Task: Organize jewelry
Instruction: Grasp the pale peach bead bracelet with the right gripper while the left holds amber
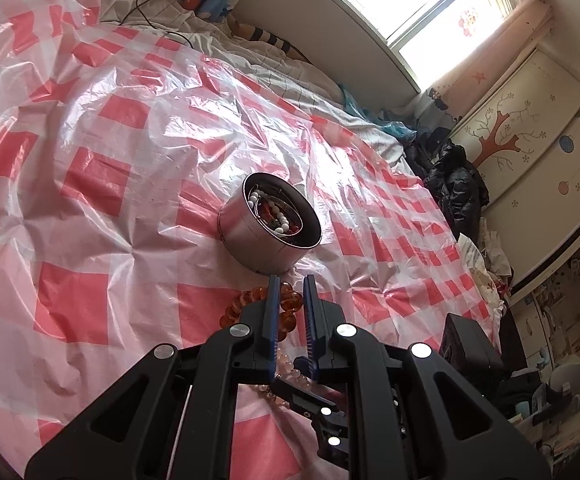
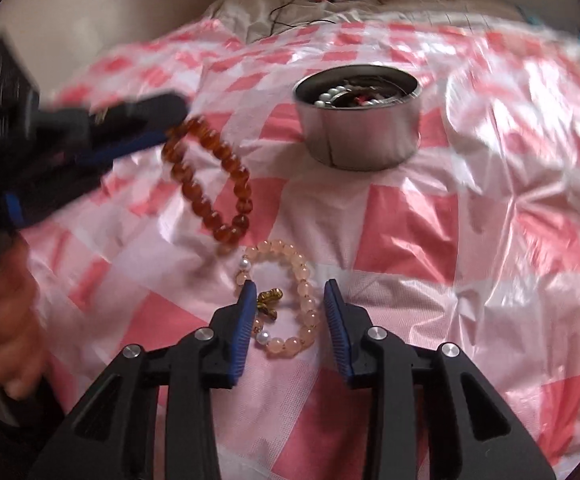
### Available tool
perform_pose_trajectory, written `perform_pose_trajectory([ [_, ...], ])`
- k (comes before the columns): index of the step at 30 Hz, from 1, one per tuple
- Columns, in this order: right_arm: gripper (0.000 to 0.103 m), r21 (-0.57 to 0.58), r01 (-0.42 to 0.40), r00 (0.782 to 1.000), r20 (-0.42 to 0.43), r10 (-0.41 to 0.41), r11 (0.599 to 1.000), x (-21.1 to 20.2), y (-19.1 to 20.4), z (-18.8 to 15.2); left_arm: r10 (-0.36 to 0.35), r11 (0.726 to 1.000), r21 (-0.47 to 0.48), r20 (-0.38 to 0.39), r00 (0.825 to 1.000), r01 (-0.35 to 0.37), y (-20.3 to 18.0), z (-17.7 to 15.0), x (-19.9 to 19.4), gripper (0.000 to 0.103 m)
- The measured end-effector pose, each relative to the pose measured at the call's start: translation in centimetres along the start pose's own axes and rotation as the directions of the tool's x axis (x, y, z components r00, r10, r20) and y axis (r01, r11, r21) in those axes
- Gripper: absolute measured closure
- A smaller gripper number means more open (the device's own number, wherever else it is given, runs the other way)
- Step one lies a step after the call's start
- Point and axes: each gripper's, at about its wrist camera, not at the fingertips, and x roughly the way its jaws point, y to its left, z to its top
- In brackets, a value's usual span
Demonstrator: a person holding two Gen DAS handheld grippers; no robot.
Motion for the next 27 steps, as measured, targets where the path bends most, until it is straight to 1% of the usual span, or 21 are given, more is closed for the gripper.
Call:
perform_pose_trajectory([
  [1,0.094,0.003,-0.023,1.000,-0.010,0.023,1.000,0.1,0.0,0.0,0.001,1.000,0.001,0.000,1.000,-0.001,0.0,0.0,0.0,0.093],
  [3,0.095,0.050,-0.061,0.998,0.001,0.061,0.997,-0.1,-0.7,-0.1,0.000,1.000,0.001,0.001,1.000,0.000,0.0,0.0,0.0,0.093],
  [4,0.095,0.093,-0.101,0.995,0.011,0.100,0.991,-0.3,-1.4,-0.1,0.000,1.000,0.000,0.001,1.000,0.000,0.0,0.0,0.0,0.093],
  [6,0.095,0.208,-0.210,0.978,0.056,0.203,0.955,-0.9,-3.5,-0.1,0.000,1.000,0.002,0.003,1.000,0.000,-0.1,-0.1,0.0,0.093],
  [8,0.095,0.296,-0.318,0.948,0.128,0.292,0.901,-1.6,-5.5,-0.2,0.001,1.000,0.006,0.002,1.000,-0.001,-0.1,-0.1,0.1,0.093],
  [10,0.095,0.345,-0.408,0.912,0.201,0.359,0.845,-2.2,-6.7,-0.1,0.003,1.000,0.012,0.001,1.000,-0.003,-0.3,0.0,0.1,0.093],
  [12,0.095,0.357,-0.482,0.874,0.269,0.406,0.801,-3.0,-7.4,-0.2,0.010,1.000,0.025,0.002,1.000,-0.010,-0.5,-0.1,0.2,0.093],
  [14,0.095,0.353,-0.526,0.846,0.306,0.436,0.773,-3.4,-7.6,0.1,0.029,0.999,0.044,0.006,1.000,-0.029,-0.9,-0.1,0.1,0.093],
  [15,0.095,0.353,-0.540,0.837,0.318,0.445,0.764,-3.5,-7.6,0.1,0.040,0.998,0.055,0.010,0.999,-0.041,-1.0,-0.1,0.1,0.093],
  [18,0.095,0.360,-0.556,0.827,0.332,0.454,0.750,-3.7,-7.8,0.2,0.093,0.991,0.095,0.025,0.995,-0.095,-1.6,-0.2,0.1,0.093],
  [22,0.095,0.357,-0.581,0.808,0.360,0.466,0.732,-4.3,-8.0,0.4,0.163,0.974,0.153,0.053,0.985,-0.170,-2.4,-0.3,0.1,0.093],
  [23,0.095,0.354,-0.590,0.801,0.370,0.471,0.726,-4.5,-8.1,0.4,0.175,0.969,0.165,0.058,0.983,-0.183,-2.6,-0.2,0.2,0.093],
  [27,0.095,0.351,-0.606,0.788,0.388,0.478,0.714,-4.9,-8.4,0.2,0.201,0.957,0.197,0.072,0.977,-0.212,-3.0,-0.3,0.1,0.093],
])
